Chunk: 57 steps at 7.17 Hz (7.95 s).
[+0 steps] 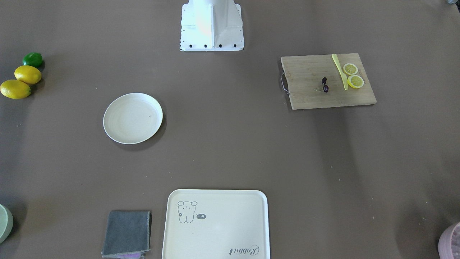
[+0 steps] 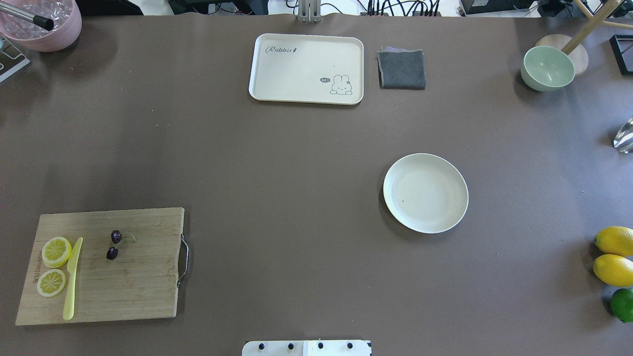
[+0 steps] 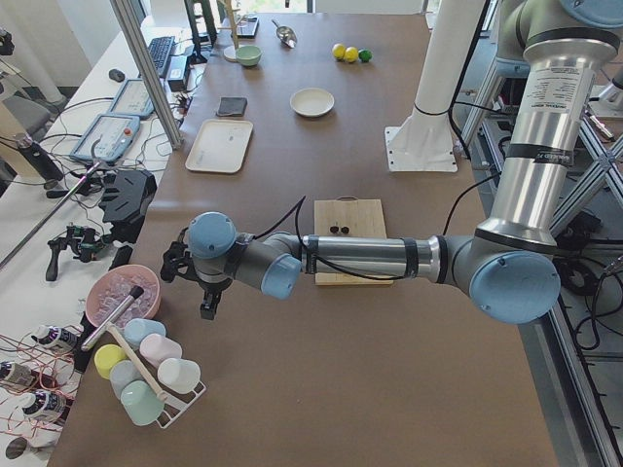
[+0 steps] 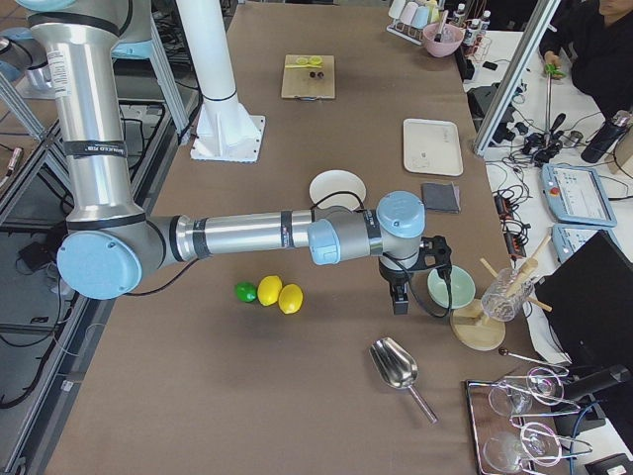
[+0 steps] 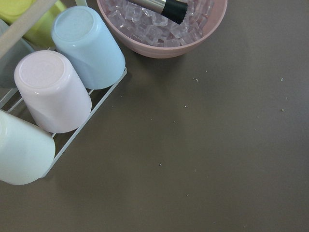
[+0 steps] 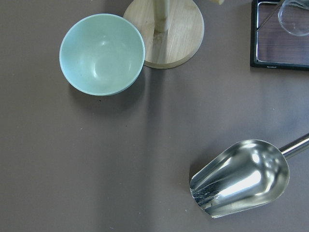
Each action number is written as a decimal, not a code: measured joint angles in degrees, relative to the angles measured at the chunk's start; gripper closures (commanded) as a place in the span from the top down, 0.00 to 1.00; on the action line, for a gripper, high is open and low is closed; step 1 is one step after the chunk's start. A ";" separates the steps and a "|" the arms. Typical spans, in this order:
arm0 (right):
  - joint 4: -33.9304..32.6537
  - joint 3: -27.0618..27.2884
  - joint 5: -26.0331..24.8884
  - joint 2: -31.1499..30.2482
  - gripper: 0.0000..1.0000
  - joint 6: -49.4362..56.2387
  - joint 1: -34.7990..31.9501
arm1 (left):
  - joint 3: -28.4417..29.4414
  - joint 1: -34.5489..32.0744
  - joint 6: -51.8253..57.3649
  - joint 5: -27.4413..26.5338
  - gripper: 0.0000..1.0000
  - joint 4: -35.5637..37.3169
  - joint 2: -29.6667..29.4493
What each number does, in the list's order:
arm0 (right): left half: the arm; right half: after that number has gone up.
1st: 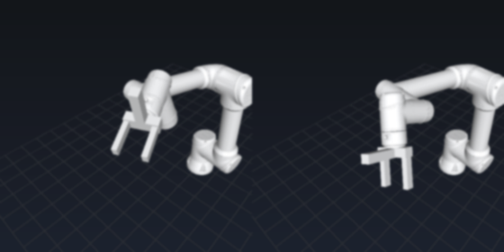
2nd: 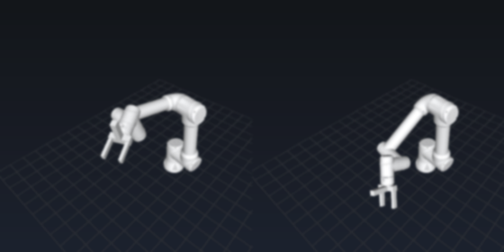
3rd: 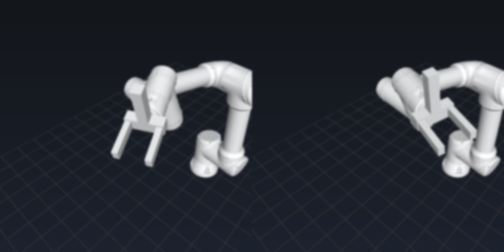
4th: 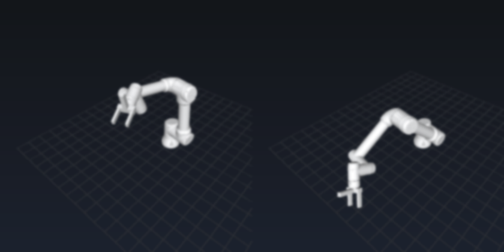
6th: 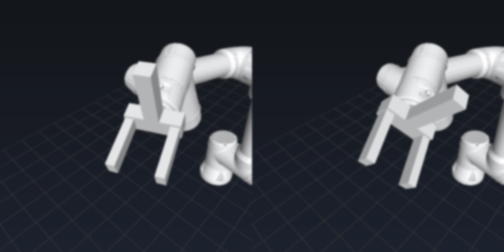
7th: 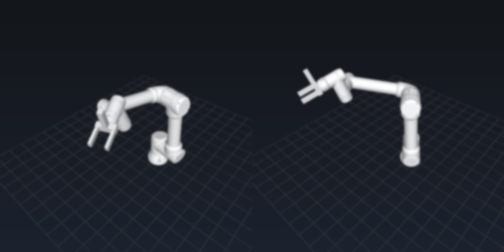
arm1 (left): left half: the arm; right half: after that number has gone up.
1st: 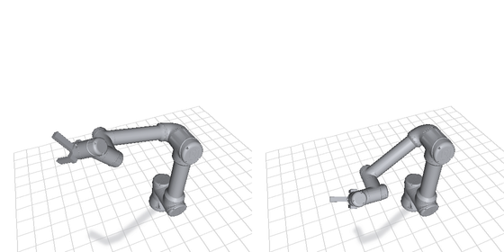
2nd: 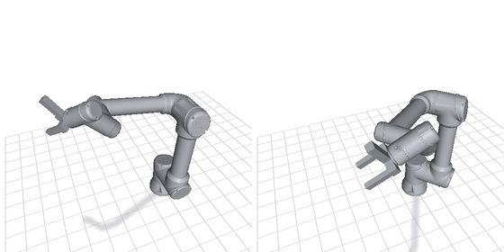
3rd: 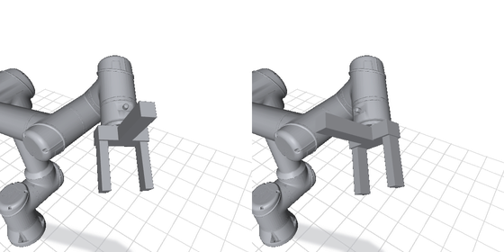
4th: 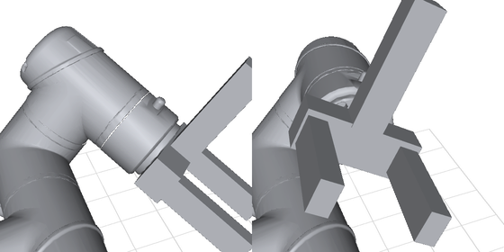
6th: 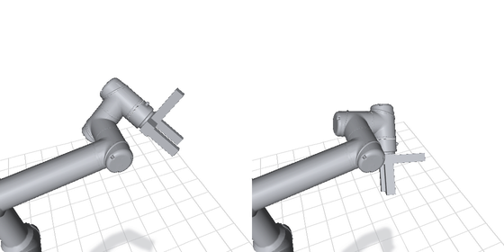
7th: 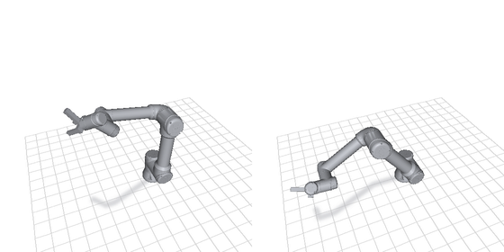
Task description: Place red cherry on plate
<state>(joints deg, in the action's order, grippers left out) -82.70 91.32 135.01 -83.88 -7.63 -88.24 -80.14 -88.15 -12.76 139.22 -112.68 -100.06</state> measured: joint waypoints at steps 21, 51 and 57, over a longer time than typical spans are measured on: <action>39.25 4.08 -23.93 0.13 0.99 -58.46 45.91 | 0.86 4.38 -5.28 -0.08 0.98 -15.79 -0.19; 31.50 0.45 -11.19 21.20 1.00 -66.16 41.27 | -13.00 20.10 -35.41 -11.00 0.97 -26.49 1.15; 26.54 0.22 -7.03 17.79 1.00 -54.33 32.61 | -34.62 51.88 -55.03 -43.94 0.97 -9.59 11.75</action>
<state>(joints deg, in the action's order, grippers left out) -56.16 91.53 127.98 -66.10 -61.96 -55.63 -114.76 -36.27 -67.80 95.28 -122.26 -88.30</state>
